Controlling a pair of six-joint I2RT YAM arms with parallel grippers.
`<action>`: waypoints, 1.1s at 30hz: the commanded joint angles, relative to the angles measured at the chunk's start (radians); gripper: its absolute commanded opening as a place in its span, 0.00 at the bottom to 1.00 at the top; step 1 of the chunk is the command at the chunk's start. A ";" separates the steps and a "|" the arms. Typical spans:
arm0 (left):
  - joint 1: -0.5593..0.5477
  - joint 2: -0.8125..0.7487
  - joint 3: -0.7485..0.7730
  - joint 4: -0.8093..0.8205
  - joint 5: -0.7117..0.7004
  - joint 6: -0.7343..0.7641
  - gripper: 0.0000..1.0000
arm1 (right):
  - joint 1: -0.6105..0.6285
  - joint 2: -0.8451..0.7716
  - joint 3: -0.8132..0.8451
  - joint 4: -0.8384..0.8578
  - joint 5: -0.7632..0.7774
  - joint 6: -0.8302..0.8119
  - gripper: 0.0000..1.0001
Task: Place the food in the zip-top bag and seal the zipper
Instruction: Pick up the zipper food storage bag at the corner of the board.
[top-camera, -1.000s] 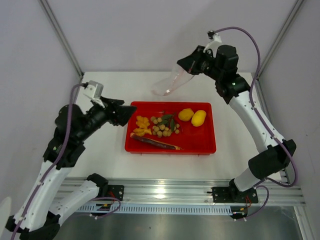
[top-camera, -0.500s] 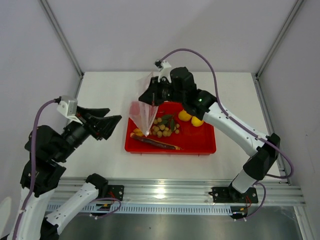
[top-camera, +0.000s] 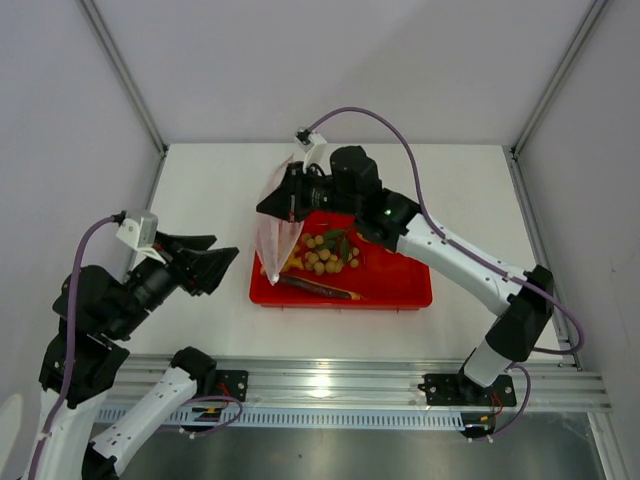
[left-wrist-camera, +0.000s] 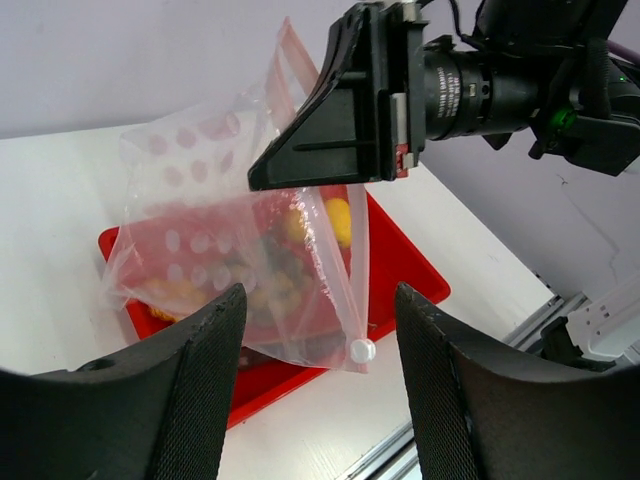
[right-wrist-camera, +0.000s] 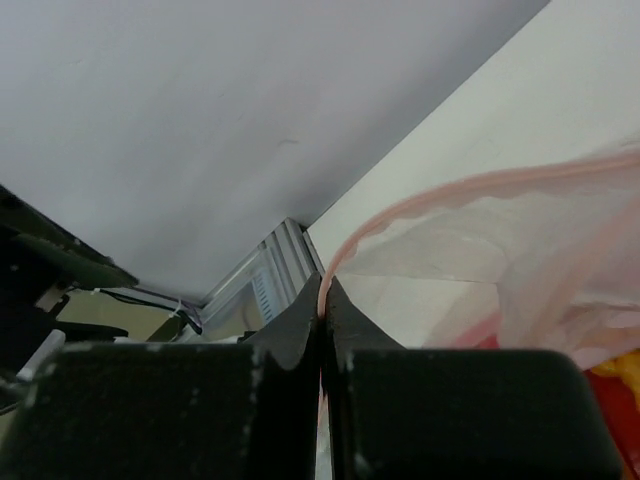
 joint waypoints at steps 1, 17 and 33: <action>-0.007 -0.031 0.006 0.024 -0.006 -0.003 0.62 | 0.016 -0.136 -0.006 0.106 0.039 -0.036 0.00; -0.006 -0.032 0.014 -0.024 0.019 -0.017 0.59 | 0.034 0.032 0.013 0.119 -0.028 0.043 0.00; -0.007 0.032 -0.170 -0.008 -0.205 -0.032 0.67 | 0.043 0.181 0.119 -0.062 0.165 0.387 0.00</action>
